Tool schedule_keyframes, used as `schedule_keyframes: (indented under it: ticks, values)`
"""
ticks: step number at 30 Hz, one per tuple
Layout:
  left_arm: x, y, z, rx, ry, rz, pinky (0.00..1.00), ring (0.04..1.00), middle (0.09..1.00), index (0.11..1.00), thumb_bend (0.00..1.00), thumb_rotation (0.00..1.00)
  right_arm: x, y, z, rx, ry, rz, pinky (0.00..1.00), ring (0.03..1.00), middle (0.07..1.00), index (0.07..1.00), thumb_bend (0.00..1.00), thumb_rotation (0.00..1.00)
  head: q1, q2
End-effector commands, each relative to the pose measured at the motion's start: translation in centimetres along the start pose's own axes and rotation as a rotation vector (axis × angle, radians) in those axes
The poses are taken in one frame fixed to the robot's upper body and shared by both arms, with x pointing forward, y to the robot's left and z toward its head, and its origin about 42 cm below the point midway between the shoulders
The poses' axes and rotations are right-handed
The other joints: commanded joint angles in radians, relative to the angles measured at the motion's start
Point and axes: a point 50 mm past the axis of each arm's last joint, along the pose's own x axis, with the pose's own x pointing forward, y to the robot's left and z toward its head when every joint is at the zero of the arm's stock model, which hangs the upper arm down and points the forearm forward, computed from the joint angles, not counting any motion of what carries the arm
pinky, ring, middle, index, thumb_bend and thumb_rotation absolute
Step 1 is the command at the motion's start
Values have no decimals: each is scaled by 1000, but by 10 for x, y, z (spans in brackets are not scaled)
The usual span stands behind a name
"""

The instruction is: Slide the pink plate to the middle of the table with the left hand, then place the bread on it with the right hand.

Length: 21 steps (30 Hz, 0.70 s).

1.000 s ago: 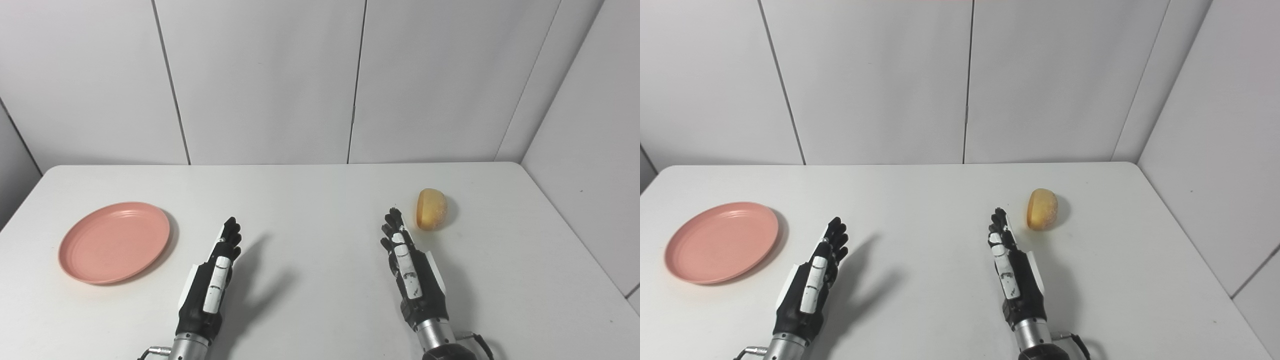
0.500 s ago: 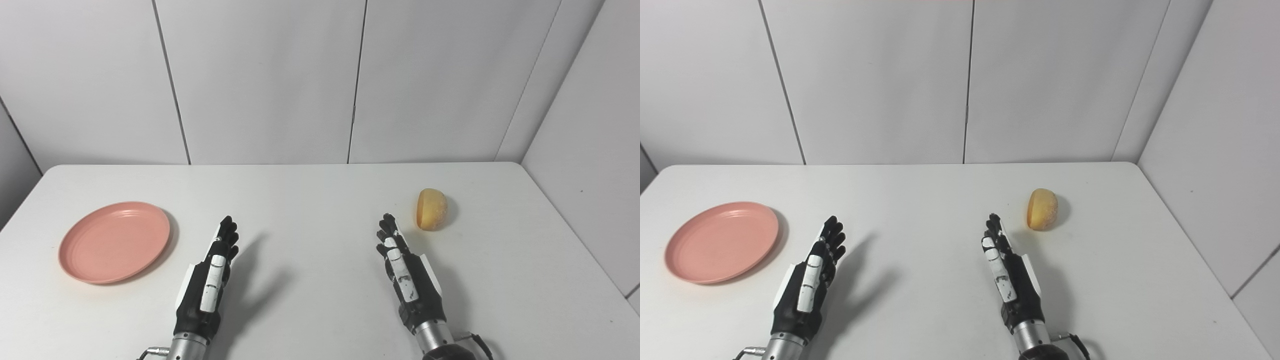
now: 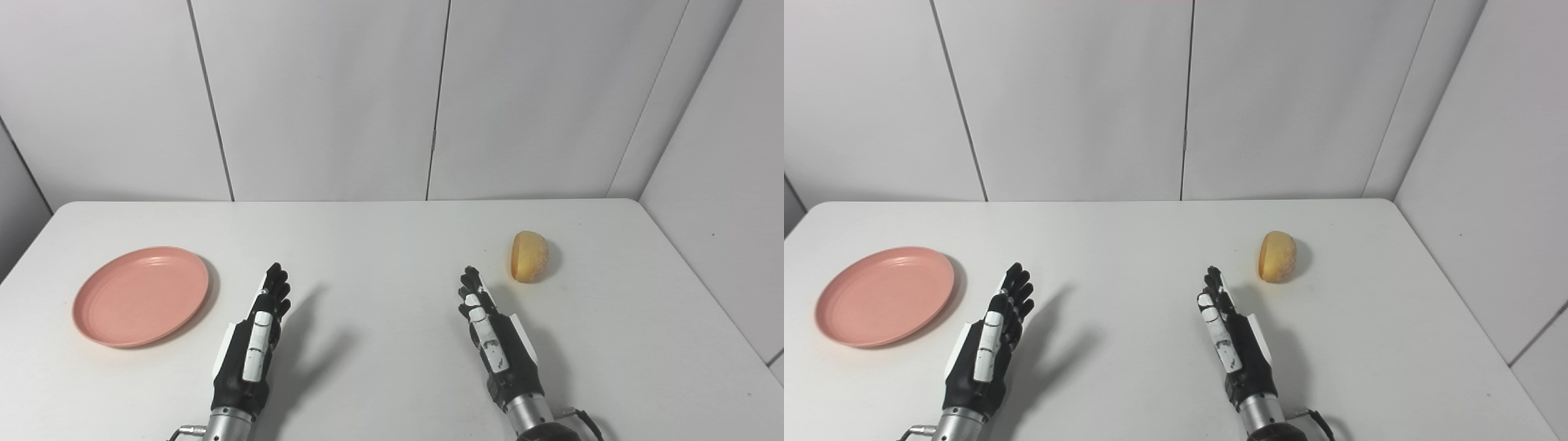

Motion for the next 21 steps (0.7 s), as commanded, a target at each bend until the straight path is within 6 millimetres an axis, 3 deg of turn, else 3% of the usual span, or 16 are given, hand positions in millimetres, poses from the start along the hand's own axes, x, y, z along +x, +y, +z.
schedule_keyframes:
  ticks: [1,21]
  values:
    - [-8,-5,-10,-18,37,-2,1000,1000,1000,1000,674,1000,6,0,9,-12,-33,13,1000,1000,1000,1000,621,915,1,1]
    - [-6,-2,-9,-12,55,0,1000,1000,1000,1000,670,1000,7,-1,11,11,-30,3,1000,1000,1000,1000,647,893,-2,6]
